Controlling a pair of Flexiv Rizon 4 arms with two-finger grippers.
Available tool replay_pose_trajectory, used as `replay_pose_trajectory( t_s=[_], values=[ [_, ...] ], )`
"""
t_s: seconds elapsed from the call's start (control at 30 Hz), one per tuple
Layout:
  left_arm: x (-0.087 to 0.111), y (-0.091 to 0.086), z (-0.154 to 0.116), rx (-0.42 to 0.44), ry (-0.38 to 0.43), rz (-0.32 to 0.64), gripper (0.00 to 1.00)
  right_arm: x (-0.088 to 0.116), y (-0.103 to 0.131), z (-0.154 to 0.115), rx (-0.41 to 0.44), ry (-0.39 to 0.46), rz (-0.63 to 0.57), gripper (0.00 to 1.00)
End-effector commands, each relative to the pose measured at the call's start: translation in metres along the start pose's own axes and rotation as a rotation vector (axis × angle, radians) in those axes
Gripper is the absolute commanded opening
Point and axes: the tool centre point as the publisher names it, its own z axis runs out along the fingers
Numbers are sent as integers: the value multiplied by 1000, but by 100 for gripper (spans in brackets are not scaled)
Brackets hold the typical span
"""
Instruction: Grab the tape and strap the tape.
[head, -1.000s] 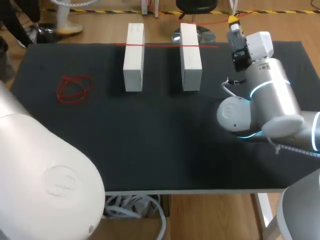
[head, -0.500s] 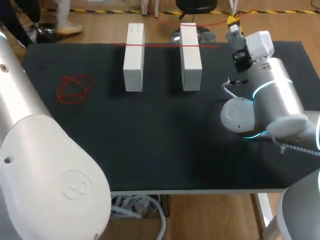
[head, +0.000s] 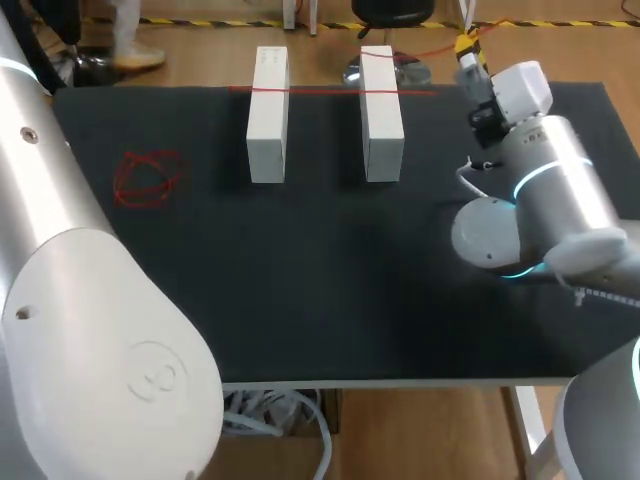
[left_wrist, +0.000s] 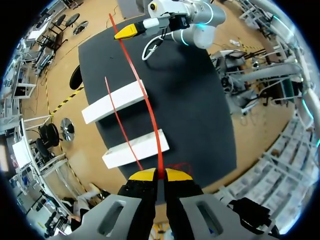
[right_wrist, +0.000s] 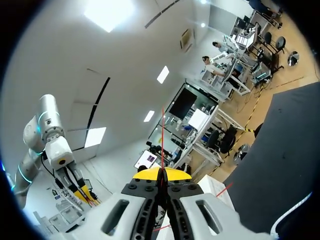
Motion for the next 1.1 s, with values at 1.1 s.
replay_pose_trajectory(
  t_s=[1.1],
  values=[
    [1, 5, -8, -62, 54, -98, 0, 4, 7, -3, 93, 12, -252, 0]
  ],
)
